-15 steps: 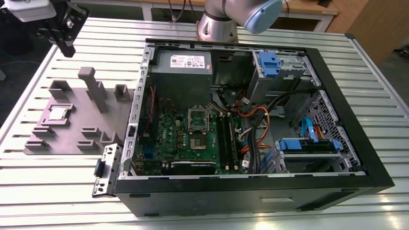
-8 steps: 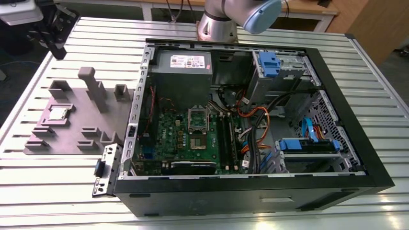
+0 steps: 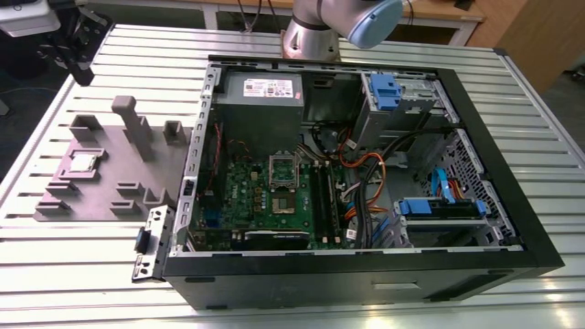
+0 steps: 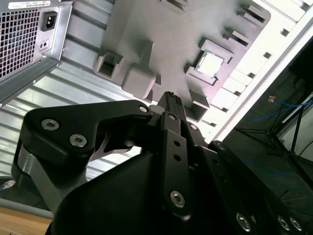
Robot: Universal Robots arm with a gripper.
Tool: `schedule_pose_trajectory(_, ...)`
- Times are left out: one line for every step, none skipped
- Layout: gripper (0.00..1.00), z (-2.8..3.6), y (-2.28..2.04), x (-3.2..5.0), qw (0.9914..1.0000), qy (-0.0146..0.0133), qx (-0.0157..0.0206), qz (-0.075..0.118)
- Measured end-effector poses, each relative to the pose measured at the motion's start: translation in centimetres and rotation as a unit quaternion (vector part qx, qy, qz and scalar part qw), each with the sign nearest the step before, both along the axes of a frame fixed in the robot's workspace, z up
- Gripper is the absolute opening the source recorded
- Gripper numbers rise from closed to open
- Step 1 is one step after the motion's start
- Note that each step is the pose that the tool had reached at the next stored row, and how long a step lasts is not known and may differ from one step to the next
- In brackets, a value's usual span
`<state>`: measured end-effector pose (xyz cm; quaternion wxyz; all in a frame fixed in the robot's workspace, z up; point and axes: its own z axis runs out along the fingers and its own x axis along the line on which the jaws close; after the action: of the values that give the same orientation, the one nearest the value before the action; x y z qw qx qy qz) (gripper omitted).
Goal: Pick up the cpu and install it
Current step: 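Reach for the cpu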
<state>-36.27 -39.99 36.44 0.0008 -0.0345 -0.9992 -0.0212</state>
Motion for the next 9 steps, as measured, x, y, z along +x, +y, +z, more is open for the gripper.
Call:
schedule_pose_trajectory(0.11,-0.01,0.00,-0.01,1.00000,0.0000,0.0000,0.000)
schedule_pose_trajectory(0.11,-0.01,0.00,-0.03,1.00000,0.0000,0.0000,0.000)
schedule_pose_trajectory(0.11,-0.01,0.00,-0.06,1.00000,0.0000,0.0000,0.000)
schedule_pose_trajectory(0.11,-0.01,0.00,-0.11,1.00000,0.0000,0.0000,0.000)
schedule_pose_trajectory(0.11,0.00,0.00,-0.16,1.00000,0.0001,-0.0001,0.000)
schedule_pose_trajectory(0.11,-0.01,0.00,-0.22,1.00000,0.0000,0.0000,0.001)
schedule_pose_trajectory(0.11,-0.02,0.00,-0.29,1.00000,0.0000,0.0000,0.002)
schedule_pose_trajectory(0.11,-0.03,0.00,-0.33,0.99999,0.0000,0.0000,0.004)
schedule_pose_trajectory(0.11,-0.03,0.00,-0.39,0.99998,0.0000,0.0000,0.006)
